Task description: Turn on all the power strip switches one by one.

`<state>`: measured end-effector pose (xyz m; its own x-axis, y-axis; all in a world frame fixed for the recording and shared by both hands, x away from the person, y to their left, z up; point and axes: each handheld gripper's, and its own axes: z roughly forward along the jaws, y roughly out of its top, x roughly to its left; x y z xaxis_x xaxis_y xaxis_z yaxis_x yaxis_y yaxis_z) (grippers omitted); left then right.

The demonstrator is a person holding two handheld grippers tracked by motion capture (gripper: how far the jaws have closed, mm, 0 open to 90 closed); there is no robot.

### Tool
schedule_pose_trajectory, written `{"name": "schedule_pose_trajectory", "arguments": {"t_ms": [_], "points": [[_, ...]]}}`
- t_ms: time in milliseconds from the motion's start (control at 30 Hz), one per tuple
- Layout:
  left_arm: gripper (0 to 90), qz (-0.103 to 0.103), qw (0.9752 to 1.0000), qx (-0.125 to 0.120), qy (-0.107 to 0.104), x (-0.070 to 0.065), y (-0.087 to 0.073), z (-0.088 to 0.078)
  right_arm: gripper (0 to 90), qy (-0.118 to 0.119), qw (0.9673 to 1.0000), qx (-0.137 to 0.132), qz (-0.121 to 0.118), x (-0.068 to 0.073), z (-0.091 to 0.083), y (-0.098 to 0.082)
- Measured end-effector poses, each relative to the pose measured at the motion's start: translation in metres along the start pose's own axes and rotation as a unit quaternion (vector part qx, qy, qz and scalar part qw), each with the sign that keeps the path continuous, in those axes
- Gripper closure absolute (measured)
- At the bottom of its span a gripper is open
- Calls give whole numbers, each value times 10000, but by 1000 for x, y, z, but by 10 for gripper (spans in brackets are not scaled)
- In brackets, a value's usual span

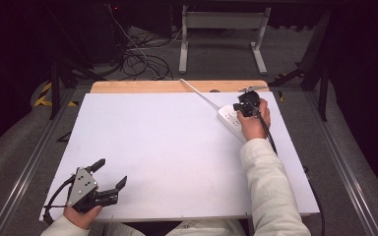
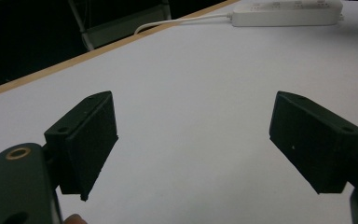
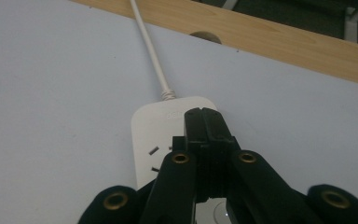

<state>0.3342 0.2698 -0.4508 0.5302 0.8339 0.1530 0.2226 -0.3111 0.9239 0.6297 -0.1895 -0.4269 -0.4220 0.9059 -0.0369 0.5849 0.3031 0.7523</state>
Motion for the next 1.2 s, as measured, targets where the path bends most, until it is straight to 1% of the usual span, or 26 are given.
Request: {"name": "schedule_pose_trajectory", "arguments": {"t_ms": [100, 233, 433, 700, 1033, 1200], "points": [[154, -11, 10000, 4, -5, 0, 0, 0, 900, -17, 10000, 55, 41, -1, 5, -1], [154, -4, 10000, 6, -1, 0, 0, 0, 900, -102, 9999, 73, 82, 0, 10, -2], [154, 3, 10000, -4, 1, 0, 0, 0, 900, -137, 9996, 179, 148, 0, 18, -5], [154, 4, 10000, -6, 4, 0, 0, 0, 900, -213, 9993, 261, 154, 1, 25, -7], [154, -8, 10000, -8, 6, 0, 0, -1, 900, -286, 9992, 239, 135, 2, 26, -8], [154, -5, 10000, -8, 7, 0, 0, -1, 900, -279, 9991, 251, 172, 1, 26, -8]]}}
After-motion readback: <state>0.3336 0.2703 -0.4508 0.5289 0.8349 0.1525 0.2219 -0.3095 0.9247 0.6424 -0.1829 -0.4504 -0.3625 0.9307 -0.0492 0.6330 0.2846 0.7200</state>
